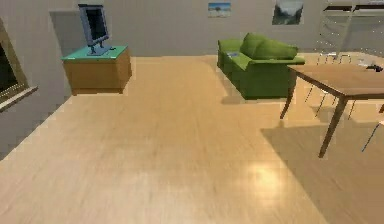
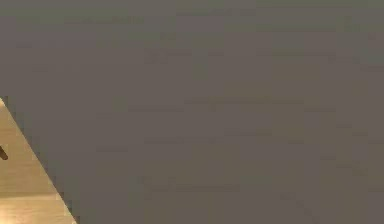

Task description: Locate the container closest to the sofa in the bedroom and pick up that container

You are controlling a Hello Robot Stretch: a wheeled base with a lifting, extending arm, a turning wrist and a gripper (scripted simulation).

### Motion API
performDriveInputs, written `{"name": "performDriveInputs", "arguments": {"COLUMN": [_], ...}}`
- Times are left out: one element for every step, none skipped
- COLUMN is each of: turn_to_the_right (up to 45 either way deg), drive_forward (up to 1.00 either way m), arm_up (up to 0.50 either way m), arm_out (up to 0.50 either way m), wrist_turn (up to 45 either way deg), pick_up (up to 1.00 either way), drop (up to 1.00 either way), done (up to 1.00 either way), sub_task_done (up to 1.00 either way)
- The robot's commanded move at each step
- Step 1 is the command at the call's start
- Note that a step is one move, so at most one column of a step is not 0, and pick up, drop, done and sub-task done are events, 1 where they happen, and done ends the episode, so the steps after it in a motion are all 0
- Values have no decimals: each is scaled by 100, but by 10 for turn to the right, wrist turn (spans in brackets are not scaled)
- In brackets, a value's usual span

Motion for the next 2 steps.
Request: {"name": "performDriveInputs", "arguments": {"turn_to_the_right": [0,60], "drive_forward": [25,0], "arm_up": [0,0], "arm_out": [0,0], "wrist_turn": [0,0], "pick_up": [0,0], "drop": [0,0], "done": [0,0], "sub_task_done": [0,0]}}
